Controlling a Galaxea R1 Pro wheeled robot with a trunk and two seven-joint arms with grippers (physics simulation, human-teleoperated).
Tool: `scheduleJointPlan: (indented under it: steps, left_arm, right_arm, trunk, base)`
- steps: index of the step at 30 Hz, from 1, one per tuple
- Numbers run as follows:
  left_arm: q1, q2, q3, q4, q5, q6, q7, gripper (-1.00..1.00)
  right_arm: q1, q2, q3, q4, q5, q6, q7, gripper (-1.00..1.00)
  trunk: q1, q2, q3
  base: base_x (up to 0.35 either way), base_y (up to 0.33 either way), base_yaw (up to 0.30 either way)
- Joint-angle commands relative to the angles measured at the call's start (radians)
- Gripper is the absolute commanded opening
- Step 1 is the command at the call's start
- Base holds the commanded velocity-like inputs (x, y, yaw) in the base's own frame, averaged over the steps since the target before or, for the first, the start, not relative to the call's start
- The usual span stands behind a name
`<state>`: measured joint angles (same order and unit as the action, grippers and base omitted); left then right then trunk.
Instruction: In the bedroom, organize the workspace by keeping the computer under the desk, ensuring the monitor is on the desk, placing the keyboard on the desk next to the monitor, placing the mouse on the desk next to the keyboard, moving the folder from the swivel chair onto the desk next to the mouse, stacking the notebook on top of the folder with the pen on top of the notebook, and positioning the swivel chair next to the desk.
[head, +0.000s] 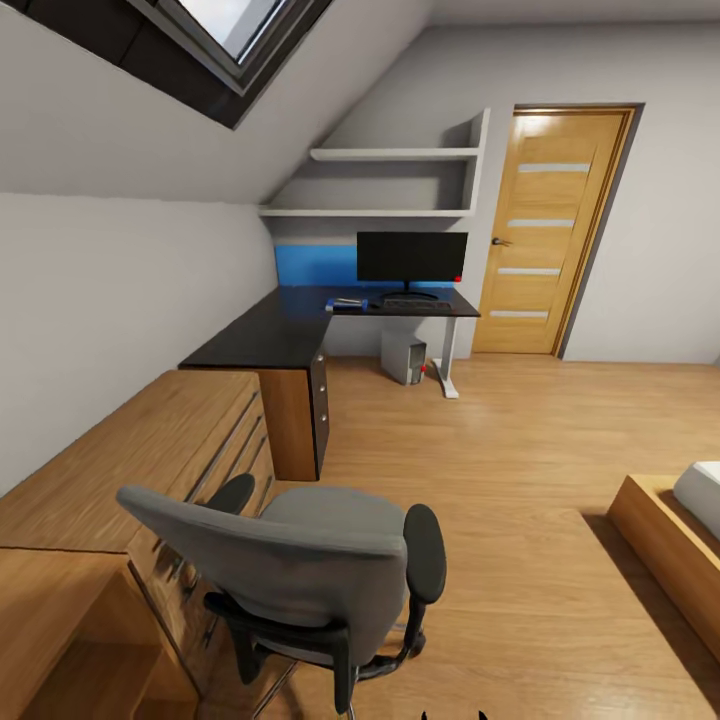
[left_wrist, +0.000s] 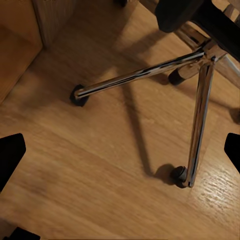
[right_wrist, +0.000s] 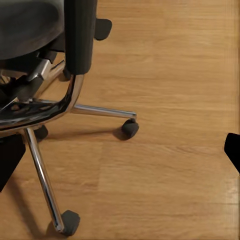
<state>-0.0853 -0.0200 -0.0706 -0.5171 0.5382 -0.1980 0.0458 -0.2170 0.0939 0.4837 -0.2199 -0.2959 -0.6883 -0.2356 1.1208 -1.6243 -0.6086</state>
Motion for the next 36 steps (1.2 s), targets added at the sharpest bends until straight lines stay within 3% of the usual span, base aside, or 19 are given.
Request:
scheduleJointPlan:
  steps: [1,16,24,31,36]
  left_arm:
    - [-0.001,0.001,-0.007,-0.005,0.009,-0.005,0.005,1.00]
    - [-0.001,0.006,-0.009,-0.100,0.005,0.006,0.002,1.00]
    - [-0.001,0.007,-0.007,-0.110,-0.030,0.005,0.003,1.00]
    - [-0.001,0.012,-0.009,-0.108,-0.039,0.003,0.002,1.00]
    - [-0.001,0.011,-0.010,-0.105,-0.041,0.001,0.001,1.00]
  right_arm:
    - [-0.001,-0.001,0.009,0.001,-0.007,-0.003,-0.006,1.00]
    - [-0.001,-0.002,0.009,0.002,-0.005,-0.003,-0.010,1.00]
    - [-0.001,-0.002,0.009,0.002,-0.006,-0.003,-0.010,1.00]
    - [-0.001,-0.002,0.009,0.003,-0.006,-0.003,-0.010,1.00]
    - [-0.001,-0.003,0.009,0.003,-0.006,-0.003,-0.010,1.00]
  trunk:
    - [0.004,-0.008,-0.004]
    - [0.061,-0.113,-0.051]
    - [0.092,-0.169,-0.076]
    - [0.119,-0.218,-0.098]
    - [0.119,-0.218,-0.098]
  base:
    - [0.000,0.000,0.000]
    - [0.000,0.000,0.000]
    - [0.000,0.000,0.000]
    - [0.000,0.000,0.000]
    - [0.000,0.000,0.000]
